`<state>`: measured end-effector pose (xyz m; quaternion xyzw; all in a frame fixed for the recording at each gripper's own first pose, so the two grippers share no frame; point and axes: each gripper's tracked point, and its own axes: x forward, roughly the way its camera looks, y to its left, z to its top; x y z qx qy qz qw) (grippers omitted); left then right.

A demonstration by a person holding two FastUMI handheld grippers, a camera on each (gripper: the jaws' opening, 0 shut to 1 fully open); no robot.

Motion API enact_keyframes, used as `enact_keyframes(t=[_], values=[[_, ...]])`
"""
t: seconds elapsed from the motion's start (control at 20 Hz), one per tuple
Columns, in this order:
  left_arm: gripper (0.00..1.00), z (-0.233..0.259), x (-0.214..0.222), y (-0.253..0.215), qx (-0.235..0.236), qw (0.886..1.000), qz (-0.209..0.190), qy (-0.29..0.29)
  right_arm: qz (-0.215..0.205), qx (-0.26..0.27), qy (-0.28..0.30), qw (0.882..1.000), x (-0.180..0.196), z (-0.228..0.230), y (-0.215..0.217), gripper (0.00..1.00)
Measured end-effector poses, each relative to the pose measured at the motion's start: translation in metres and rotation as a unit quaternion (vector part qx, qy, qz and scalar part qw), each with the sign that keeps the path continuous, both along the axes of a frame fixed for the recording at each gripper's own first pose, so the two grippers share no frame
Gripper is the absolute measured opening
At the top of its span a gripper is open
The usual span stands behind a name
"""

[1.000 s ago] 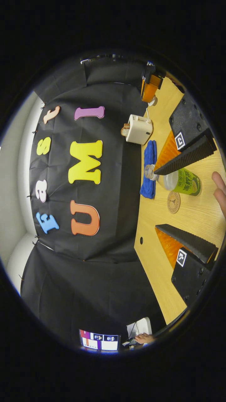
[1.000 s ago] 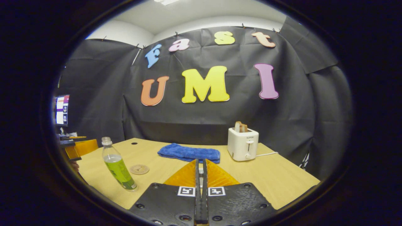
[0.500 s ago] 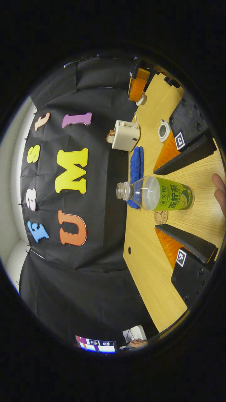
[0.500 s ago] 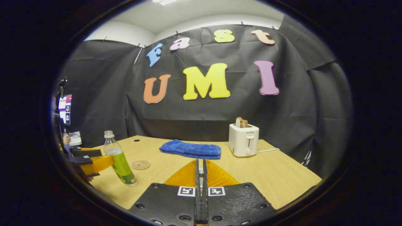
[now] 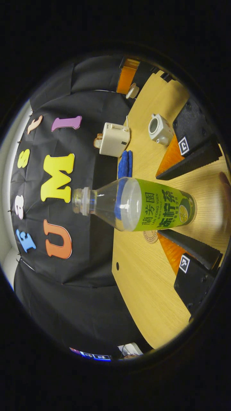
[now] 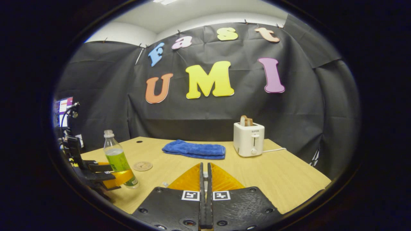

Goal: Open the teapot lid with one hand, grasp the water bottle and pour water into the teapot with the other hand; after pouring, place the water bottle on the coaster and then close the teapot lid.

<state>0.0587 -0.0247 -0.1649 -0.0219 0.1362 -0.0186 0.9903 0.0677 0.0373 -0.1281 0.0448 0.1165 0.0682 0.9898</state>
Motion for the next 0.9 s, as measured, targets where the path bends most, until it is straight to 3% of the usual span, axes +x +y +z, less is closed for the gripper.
enact_keyframes(t=[0.15,0.45,0.75,0.9], values=[[0.81,-0.001,0.003,0.002,0.009,1.0,0.002,-0.005,-0.001,0.0,0.002,1.0,0.001,-0.002,-0.002,0.0],[0.77,0.001,-0.001,0.007,0.029,1.0,0.008,0.003,-0.004,0.005,0.003,1.0,0.002,-0.002,-0.011,0.0],[0.75,0.021,-0.009,0.018,0.114,0.993,0.024,0.009,-0.009,0.014,0.0,1.0,-0.003,0.001,-0.024,0.0],[0.75,0.033,-0.009,0.017,0.177,0.984,0.023,0.002,-0.014,0.021,0.002,1.0,-0.004,0.0,-0.034,0.0]])
